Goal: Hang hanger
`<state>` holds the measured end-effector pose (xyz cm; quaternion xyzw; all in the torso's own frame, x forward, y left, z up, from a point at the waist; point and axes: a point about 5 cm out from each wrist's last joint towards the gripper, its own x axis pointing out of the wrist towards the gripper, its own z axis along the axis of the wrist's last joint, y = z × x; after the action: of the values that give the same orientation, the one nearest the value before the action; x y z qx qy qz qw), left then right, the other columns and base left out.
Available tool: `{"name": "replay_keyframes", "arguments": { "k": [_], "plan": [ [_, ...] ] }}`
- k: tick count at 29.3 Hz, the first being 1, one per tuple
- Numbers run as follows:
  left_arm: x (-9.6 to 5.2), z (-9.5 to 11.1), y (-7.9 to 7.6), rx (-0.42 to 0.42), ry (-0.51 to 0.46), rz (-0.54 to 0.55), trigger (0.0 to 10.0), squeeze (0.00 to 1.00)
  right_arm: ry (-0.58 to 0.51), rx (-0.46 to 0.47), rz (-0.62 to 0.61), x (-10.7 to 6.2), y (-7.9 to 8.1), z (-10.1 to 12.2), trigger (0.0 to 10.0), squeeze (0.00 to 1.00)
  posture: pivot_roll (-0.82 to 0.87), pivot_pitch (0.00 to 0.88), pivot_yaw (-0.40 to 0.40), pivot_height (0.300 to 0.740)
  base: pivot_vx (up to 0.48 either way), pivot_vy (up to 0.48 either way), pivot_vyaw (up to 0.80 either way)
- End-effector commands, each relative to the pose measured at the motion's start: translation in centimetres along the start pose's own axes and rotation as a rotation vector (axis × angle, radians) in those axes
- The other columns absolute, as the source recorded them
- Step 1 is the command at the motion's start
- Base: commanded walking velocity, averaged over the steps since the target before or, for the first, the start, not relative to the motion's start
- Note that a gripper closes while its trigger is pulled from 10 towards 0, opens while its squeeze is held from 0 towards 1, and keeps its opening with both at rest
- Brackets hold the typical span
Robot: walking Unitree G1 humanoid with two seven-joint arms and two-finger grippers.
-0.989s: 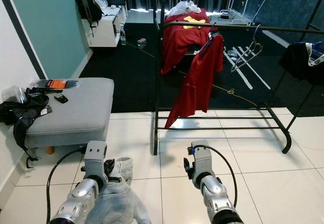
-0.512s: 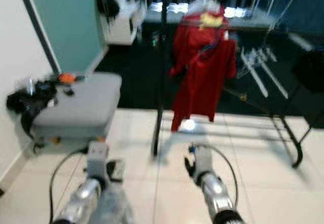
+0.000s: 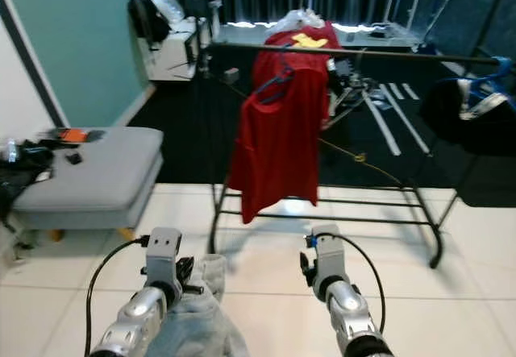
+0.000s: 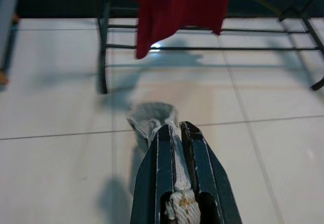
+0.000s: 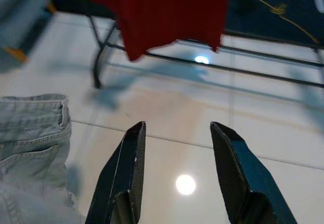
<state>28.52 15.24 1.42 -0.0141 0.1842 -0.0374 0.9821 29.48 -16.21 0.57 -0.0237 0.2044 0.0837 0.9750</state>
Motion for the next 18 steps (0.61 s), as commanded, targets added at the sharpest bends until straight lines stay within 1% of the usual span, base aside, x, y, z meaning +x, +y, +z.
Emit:
{"name": "replay_keyframes", "arguments": {
  "k": [1,5,6,9,13,18],
  "plan": [
    [0.04,0.05,-0.04,0.006,0.002,-0.003,10.0,0.0,0.003,0.01,0.007,0.01,0.4,-0.16,10.0,0.0,0.01,0.003,-0.046,0.74,0.0,-0.48,0.0],
    [0.12,0.15,-0.17,0.009,0.003,-0.008,10.0,0.0,-0.001,0.013,0.002,0.07,0.3,0.0,10.0,0.0,0.0,0.009,-0.047,0.74,0.0,-0.48,0.0],
    [0.13,0.31,-0.23,0.019,-0.006,-0.012,10.0,0.0,-0.002,0.014,0.001,0.09,0.29,0.04,10.0,0.0,0.0,0.014,-0.046,0.74,0.0,0.0,0.0],
    [0.15,0.29,-0.28,0.014,0.002,-0.015,10.0,0.0,-0.003,0.014,0.0,0.1,0.29,0.06,10.0,0.0,0.0,0.014,-0.045,0.74,0.0,0.0,0.0],
    [0.3,0.62,-0.68,0.024,-0.005,-0.039,10.0,0.0,-0.004,0.02,-0.007,0.01,0.17,-0.05,10.0,0.0,0.0,0.017,-0.037,0.74,0.0,0.474,0.0],
    [0.39,0.72,-0.81,0.023,-0.004,-0.046,10.0,0.0,-0.004,0.023,-0.012,-0.04,0.09,-0.11,10.0,0.0,-0.01,0.018,-0.033,0.74,0.0,0.473,0.0]
  ]
}}
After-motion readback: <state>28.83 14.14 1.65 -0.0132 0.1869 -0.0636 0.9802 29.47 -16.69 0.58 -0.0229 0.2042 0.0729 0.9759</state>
